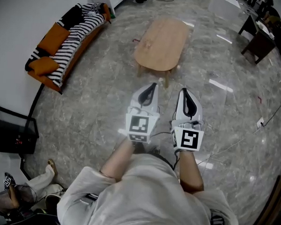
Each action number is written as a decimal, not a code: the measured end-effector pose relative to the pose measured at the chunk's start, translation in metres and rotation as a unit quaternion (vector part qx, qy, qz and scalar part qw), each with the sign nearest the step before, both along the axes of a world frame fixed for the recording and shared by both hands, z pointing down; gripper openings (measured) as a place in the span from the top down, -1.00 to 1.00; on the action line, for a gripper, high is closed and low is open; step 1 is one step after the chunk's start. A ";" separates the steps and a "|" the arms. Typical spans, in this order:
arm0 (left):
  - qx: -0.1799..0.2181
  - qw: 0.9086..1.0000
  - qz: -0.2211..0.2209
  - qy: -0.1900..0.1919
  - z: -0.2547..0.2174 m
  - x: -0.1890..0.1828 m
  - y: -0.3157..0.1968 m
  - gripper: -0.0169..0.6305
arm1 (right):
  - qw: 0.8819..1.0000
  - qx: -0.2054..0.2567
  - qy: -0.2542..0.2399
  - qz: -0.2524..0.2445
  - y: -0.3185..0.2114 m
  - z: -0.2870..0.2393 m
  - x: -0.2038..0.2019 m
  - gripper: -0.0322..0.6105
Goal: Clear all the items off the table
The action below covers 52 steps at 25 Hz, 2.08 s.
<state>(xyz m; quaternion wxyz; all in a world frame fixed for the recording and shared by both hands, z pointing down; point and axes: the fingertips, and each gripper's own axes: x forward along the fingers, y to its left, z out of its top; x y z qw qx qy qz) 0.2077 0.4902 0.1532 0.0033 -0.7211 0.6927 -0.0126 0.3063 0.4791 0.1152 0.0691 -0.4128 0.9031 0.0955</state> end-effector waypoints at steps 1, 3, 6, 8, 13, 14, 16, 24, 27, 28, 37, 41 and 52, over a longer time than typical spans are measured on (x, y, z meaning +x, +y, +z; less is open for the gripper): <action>-0.003 1.000 -0.001 0.001 0.002 0.001 -0.001 0.89 | 1.000 -0.003 0.000 -0.001 -0.001 0.003 0.002 0.88; -0.007 1.000 -0.002 0.000 0.005 0.003 -0.003 0.89 | 1.000 -0.007 0.001 -0.006 -0.002 0.007 0.002 0.88; -0.006 1.000 -0.001 -0.007 0.006 0.003 -0.006 0.89 | 1.000 -0.009 -0.001 -0.013 -0.003 0.009 -0.003 0.88; -0.008 1.000 -0.001 -0.007 0.009 0.000 -0.010 0.89 | 1.000 -0.010 0.002 -0.014 -0.009 0.011 -0.007 0.88; -0.022 1.000 -0.001 0.003 0.026 -0.013 -0.030 0.89 | 1.000 -0.021 0.006 -0.008 -0.033 0.020 -0.016 0.88; -0.024 1.000 -0.002 0.006 0.028 -0.016 -0.036 0.89 | 1.000 -0.022 0.010 -0.007 -0.038 0.022 -0.018 0.88; -0.027 1.000 -0.006 0.013 0.032 -0.023 -0.049 0.89 | 1.000 -0.023 0.018 -0.009 -0.050 0.025 -0.023 0.88; -0.040 0.999 -0.023 0.022 0.046 -0.079 -0.109 0.89 | 0.999 -0.039 0.028 -0.014 -0.114 0.041 -0.070 0.88; -0.045 0.998 -0.028 0.026 0.043 -0.110 -0.136 0.89 | 0.998 -0.041 0.032 -0.019 -0.141 0.037 -0.100 0.88; -0.045 0.998 -0.029 0.027 0.042 -0.118 -0.144 0.89 | 0.998 -0.042 0.032 -0.020 -0.149 0.036 -0.109 0.88; -0.055 0.997 -0.044 0.034 0.046 -0.209 -0.196 0.89 | 0.997 -0.052 0.038 -0.037 -0.205 0.042 -0.202 0.88; -0.058 0.996 -0.053 0.037 0.049 -0.254 -0.212 0.89 | 0.997 -0.062 0.038 -0.032 -0.226 0.048 -0.236 0.88; -0.056 0.996 -0.047 0.057 0.057 -0.305 -0.257 0.89 | 0.995 -0.071 0.060 -0.027 -0.264 0.055 -0.284 0.88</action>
